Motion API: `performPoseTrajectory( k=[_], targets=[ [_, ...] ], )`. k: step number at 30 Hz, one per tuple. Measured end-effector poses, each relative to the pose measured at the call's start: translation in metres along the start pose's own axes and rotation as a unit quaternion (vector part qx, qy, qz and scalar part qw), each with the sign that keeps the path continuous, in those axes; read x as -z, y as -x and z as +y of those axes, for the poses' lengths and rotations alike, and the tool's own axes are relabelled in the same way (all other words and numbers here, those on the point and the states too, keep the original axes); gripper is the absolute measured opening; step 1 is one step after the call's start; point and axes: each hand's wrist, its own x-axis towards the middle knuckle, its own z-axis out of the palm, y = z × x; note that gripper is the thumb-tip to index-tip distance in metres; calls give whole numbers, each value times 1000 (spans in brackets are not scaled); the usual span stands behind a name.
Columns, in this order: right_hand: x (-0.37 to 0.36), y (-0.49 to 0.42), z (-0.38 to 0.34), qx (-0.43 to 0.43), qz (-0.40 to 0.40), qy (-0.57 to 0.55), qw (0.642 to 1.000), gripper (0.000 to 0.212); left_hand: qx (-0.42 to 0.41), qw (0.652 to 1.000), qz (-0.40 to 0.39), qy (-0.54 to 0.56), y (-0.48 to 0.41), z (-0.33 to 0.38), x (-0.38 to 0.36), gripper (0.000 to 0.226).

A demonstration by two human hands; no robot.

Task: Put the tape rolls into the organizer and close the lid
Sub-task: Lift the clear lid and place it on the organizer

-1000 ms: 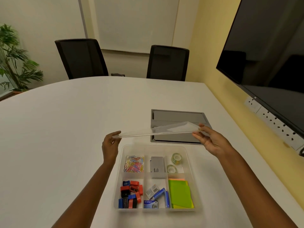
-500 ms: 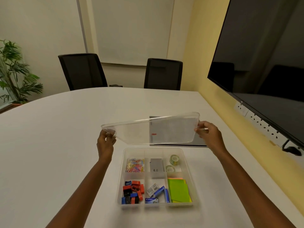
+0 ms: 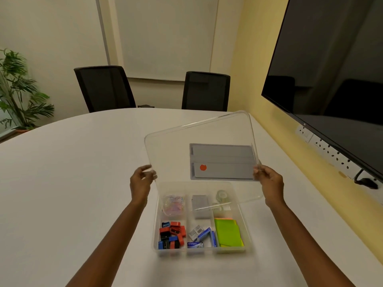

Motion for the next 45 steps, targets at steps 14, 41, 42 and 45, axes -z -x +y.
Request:
performPoseTrajectory(
  k=[14,41,42,45],
  targets=[
    [-10,24,70,-112,-11,139,984,25,108,976,36,-186,34,-64,0,26],
    [-7,67,117,-146,-106,385,905,37,142,934,22,-326,72,-103,4,28],
    [-6,69,117,-149,-111,376,908,37,140,931,15,-336,73,-103,5,29],
    [2,73,119,-167,-116,346,916,34,130,926,7,-353,76,-104,8,30]
  ],
)
